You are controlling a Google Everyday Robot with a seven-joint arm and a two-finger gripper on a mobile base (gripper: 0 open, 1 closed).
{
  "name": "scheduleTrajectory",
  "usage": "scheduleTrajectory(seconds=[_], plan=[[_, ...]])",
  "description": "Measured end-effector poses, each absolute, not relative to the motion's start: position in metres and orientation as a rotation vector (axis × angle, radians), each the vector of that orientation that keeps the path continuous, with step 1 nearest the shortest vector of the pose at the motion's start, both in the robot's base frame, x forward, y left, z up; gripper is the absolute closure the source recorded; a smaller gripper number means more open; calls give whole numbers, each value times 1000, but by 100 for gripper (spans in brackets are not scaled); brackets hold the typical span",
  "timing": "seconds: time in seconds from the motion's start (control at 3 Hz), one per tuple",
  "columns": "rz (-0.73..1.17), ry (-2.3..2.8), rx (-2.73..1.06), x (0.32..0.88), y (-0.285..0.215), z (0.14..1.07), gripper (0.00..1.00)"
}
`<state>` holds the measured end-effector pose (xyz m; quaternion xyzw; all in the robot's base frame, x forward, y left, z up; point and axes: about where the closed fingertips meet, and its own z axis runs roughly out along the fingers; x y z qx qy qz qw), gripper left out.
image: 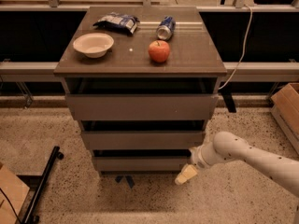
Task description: Open bottom drawer
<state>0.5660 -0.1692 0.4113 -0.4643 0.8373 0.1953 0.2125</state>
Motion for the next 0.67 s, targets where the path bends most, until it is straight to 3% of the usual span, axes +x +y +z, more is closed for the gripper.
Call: scheduleTrajectory(seconds=[0.67], plan=[[714,2379,-1203,563,-176,329,0]])
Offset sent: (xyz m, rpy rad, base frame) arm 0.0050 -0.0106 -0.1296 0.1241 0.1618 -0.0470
